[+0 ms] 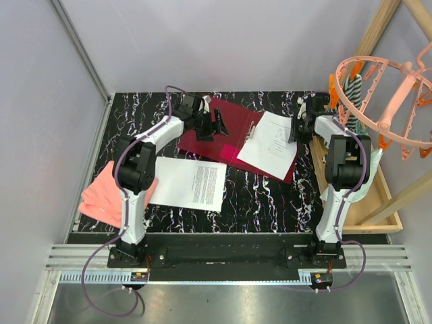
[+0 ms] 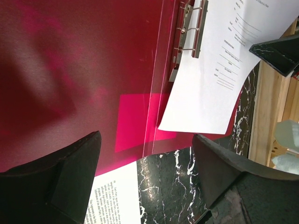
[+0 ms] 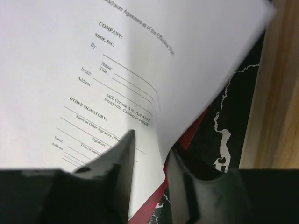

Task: Put the files into the folder

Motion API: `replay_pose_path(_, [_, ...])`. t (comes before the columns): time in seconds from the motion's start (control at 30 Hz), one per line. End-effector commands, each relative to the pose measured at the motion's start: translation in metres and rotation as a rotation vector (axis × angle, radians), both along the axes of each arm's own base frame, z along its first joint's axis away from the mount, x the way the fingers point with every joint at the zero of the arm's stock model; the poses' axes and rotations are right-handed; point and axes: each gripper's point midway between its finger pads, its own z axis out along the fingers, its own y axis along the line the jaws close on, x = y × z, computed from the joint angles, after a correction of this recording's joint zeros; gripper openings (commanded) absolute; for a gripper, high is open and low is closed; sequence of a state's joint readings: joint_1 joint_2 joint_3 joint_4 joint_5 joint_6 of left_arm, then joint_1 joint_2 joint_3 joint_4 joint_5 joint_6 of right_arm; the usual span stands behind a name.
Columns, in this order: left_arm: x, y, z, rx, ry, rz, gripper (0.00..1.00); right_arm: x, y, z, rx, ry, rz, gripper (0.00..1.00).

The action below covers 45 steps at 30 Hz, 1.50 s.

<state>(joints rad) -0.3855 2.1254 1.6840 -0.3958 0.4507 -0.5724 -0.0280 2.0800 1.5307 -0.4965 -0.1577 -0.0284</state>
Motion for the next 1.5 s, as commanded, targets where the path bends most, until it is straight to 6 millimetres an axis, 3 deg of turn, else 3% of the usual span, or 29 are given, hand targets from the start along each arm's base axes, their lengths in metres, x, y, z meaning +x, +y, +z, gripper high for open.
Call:
replay_pose_path(0.0, [-0.008, -0.028, 0.025, -0.055, -0.063, -0.090, 0.82, 0.005, 0.017, 0.009, 0.106, -0.025, -0.034, 0.45])
replay_pose_path(0.2, [-0.018, -0.056, 0.009, -0.040, -0.042, -0.138, 0.79, 0.001, 0.021, 0.006, 0.175, -0.028, -0.157, 0.57])
replay_pose_path(0.37, [-0.025, -0.070, 0.006, -0.026, -0.044, -0.160, 0.77, -0.003, 0.012, 0.002, 0.146, -0.048, -0.234, 0.55])
replay_pose_path(0.4, [-0.026, -0.070, 0.006, -0.022, -0.047, -0.160, 0.77, -0.001, 0.011, 0.005, 0.142, -0.066, -0.226, 0.52])
replay_pose_path(0.5, [-0.026, -0.070, 0.008, -0.021, -0.054, -0.162, 0.77, -0.002, 0.009, 0.009, 0.123, -0.076, -0.208, 0.28])
replay_pose_path(0.53, [-0.026, -0.070, 0.009, -0.022, -0.056, -0.164, 0.77, -0.003, 0.011, 0.009, 0.125, -0.071, -0.193, 0.13])
replay_pose_path(0.67, [-0.026, -0.070, 0.011, -0.019, -0.062, -0.167, 0.77, -0.012, 0.013, 0.008, 0.110, -0.041, -0.115, 0.00])
replay_pose_path(0.83, [-0.027, -0.069, 0.011, -0.013, -0.065, -0.172, 0.77, -0.020, 0.014, 0.012, 0.087, -0.041, -0.015, 0.00])
replay_pose_path(1.07, [-0.029, -0.069, 0.010, -0.015, -0.061, -0.180, 0.77, -0.020, -0.004, 0.013, 0.014, -0.040, 0.058, 0.00])
replay_pose_path(1.23, [-0.030, -0.067, 0.010, -0.011, -0.063, -0.186, 0.77, -0.018, 0.001, 0.014, 0.021, -0.053, 0.148, 0.00])
replay_pose_path(1.47, [-0.030, -0.069, 0.011, -0.017, -0.059, -0.188, 0.77, -0.008, 0.011, 0.019, 0.081, -0.069, 0.143, 0.00])
